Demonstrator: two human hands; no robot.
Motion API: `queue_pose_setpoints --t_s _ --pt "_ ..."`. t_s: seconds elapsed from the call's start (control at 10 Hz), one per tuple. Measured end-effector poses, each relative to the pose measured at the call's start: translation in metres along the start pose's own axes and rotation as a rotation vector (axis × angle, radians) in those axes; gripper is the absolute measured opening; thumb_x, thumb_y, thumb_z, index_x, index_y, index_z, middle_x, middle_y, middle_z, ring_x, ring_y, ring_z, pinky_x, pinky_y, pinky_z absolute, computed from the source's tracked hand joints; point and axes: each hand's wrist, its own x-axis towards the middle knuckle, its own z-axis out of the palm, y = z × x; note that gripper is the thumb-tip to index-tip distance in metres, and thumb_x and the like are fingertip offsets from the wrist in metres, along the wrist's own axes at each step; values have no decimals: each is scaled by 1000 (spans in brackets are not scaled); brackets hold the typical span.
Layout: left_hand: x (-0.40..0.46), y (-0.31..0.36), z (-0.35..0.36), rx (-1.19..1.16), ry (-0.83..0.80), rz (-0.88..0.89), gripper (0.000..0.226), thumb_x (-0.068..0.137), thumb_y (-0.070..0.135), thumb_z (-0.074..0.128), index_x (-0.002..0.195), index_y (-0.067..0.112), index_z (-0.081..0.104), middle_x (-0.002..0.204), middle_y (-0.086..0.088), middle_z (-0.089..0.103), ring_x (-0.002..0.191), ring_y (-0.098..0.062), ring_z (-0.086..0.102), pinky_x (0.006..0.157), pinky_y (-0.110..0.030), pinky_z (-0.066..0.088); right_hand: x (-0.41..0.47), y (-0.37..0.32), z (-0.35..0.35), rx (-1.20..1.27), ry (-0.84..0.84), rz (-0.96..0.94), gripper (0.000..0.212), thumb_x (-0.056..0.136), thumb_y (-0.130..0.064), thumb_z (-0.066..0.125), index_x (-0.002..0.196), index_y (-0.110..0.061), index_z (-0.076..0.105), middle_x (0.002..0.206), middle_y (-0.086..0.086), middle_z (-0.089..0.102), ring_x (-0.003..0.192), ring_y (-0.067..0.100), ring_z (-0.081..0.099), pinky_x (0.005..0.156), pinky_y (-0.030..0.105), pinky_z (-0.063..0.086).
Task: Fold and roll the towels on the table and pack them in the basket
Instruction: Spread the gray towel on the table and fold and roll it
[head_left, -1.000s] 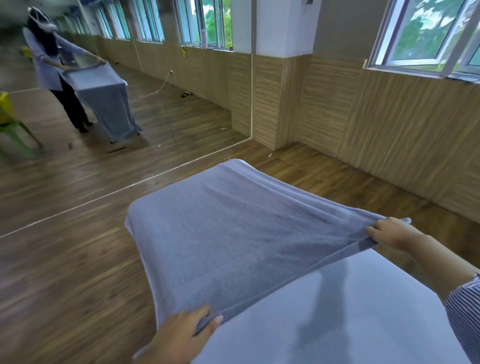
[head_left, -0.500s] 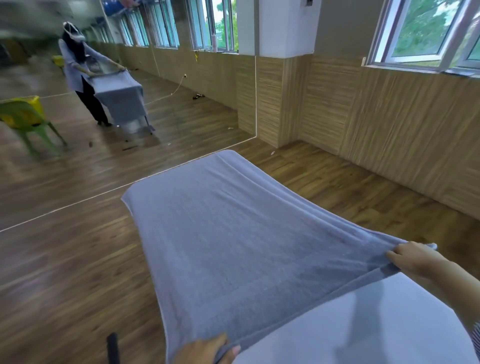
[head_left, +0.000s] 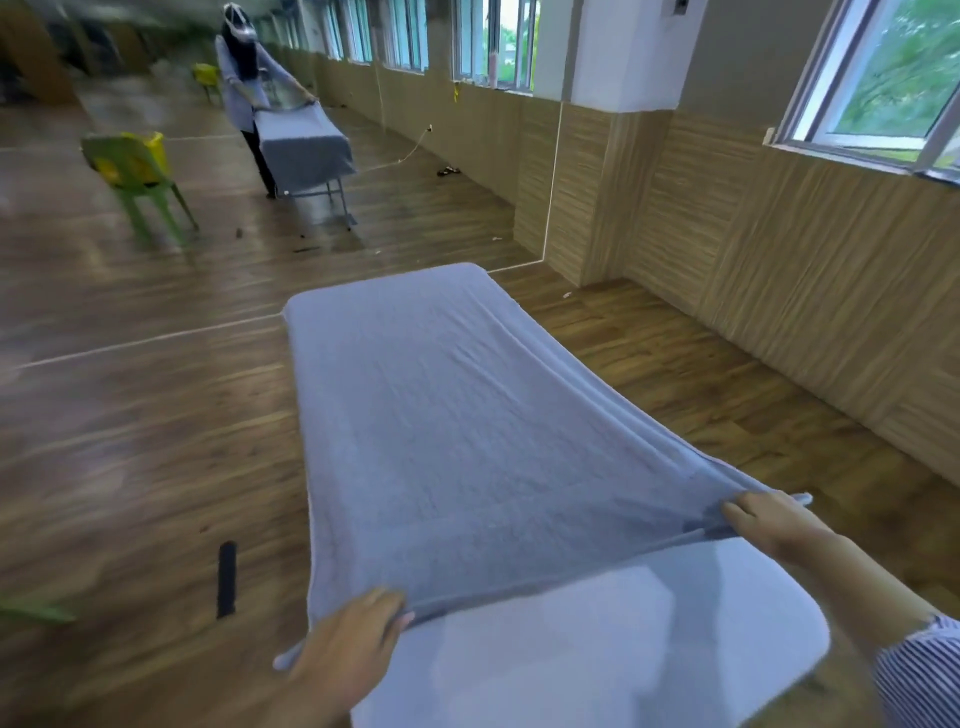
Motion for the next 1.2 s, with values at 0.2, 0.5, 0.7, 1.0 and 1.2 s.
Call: queue_pose_setpoints --t_s 0.2,0.5,0.7,1.0,1.2 --pt "-25 26 13 25 62 -24 37 97 52 26 101 28 53 93 14 51 88 1 49 78 -21 39 -25 11 3 133 -9 -94 47 94 -39 16 69 -33 56 78 -9 50 86 20 50 69 28 28" --pt "-52 10 96 28 -168 265 25 89 57 56 79 34 51 87 19 53 67 -2 46 62 -13 34 -43 47 82 443 -92 -160 10 70 -19 43 63 -23 38 50 -6 51 44 10 53 42 22 37" --pt "-84 16 117 266 -153 -169 29 65 49 77 88 33 67 90 12 64 83 -4 44 78 -18 34 -44 27 98 480 -194 -153 35 99 -20 31 66 -31 29 82 -10 48 99 16 52 73 24 25" --pt "-104 55 107 20 48 -379 16 80 26 55 83 38 45 77 12 54 72 -12 57 60 -32 49 -47 20 107 487 -265 -83 24 88 -29 32 65 -34 29 72 -14 40 85 13 51 77 30 38" --pt "-122 47 113 165 26 -314 23 80 29 41 97 36 55 89 16 55 78 -5 52 55 -24 46 -62 18 108 485 -236 1 36 67 -10 56 66 -36 30 72 -12 43 72 16 48 63 35 40"
